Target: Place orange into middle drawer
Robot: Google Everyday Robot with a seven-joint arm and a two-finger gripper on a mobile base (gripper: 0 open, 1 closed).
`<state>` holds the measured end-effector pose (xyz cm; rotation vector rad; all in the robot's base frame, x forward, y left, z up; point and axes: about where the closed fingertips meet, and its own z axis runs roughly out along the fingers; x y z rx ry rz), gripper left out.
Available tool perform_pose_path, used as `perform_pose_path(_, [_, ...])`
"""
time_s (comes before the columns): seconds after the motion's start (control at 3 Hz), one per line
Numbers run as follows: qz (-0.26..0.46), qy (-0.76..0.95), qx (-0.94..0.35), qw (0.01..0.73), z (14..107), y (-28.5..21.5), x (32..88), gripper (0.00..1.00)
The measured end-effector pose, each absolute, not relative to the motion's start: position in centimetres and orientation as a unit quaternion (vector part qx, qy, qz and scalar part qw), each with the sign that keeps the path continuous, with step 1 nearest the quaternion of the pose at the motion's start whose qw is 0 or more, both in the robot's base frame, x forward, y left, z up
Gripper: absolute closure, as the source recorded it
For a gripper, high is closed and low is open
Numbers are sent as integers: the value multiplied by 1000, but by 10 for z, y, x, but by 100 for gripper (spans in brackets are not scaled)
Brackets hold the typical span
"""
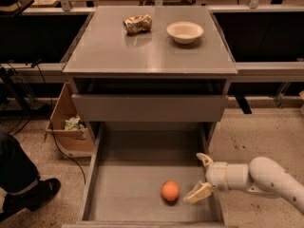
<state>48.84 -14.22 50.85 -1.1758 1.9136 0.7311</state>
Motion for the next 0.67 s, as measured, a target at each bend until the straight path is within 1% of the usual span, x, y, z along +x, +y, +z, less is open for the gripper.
perform_pose_path(0.33, [272,743,-460,403,559,-186,483,0])
perform_pose_path(0.67, [275,742,-461,401,558,-184,481,0])
